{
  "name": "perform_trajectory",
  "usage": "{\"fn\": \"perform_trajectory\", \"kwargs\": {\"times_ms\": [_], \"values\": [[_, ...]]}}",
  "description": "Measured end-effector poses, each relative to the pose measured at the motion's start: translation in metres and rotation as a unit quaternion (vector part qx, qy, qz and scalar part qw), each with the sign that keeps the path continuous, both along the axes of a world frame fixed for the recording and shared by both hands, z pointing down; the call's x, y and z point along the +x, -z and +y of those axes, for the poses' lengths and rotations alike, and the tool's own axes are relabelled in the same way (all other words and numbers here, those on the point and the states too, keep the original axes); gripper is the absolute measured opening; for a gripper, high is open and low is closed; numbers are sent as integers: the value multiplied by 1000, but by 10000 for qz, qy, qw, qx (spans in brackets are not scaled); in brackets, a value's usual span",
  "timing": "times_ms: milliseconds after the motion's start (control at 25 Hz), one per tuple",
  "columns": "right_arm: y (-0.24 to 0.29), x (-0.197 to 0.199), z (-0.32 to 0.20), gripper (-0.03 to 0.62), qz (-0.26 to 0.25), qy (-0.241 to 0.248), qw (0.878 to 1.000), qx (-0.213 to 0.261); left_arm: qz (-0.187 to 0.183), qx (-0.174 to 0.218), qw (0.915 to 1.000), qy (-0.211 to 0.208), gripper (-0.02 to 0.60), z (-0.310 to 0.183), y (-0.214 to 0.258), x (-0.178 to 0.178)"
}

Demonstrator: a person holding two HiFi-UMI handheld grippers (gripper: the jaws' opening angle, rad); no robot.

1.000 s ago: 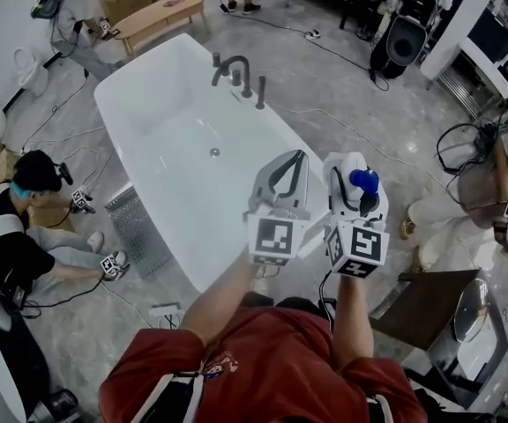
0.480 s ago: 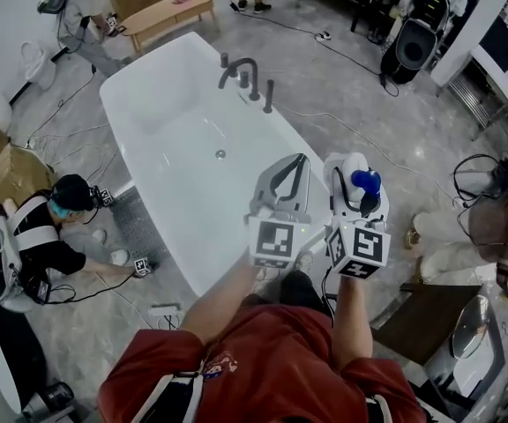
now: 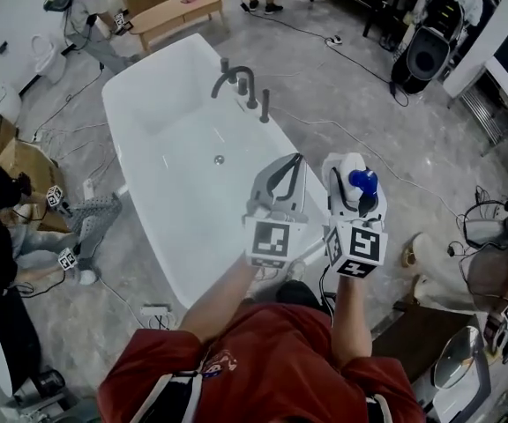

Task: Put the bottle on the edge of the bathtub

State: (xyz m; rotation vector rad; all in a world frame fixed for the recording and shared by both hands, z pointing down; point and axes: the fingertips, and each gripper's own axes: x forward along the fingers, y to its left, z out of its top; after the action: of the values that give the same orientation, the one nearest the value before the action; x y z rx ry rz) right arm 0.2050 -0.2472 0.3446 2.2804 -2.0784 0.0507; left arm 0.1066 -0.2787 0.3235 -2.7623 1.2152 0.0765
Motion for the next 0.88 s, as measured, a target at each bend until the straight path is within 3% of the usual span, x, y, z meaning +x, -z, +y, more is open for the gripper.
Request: {"fn": "perform_trajectory", "kwargs": {"times_ms": [240, 440, 880], "values": [[-2, 54, -26, 275, -107, 178, 9998, -7, -46, 106, 9996, 264, 15, -20, 5, 46], [-11, 78, -43, 275, -152, 495, 9986, -58, -90, 96, 9982, 589, 15, -32, -2, 64], [-38, 83, -75, 275, -362, 996, 9941, -237, -209, 83, 9933, 1132, 15, -46, -18, 58]]}}
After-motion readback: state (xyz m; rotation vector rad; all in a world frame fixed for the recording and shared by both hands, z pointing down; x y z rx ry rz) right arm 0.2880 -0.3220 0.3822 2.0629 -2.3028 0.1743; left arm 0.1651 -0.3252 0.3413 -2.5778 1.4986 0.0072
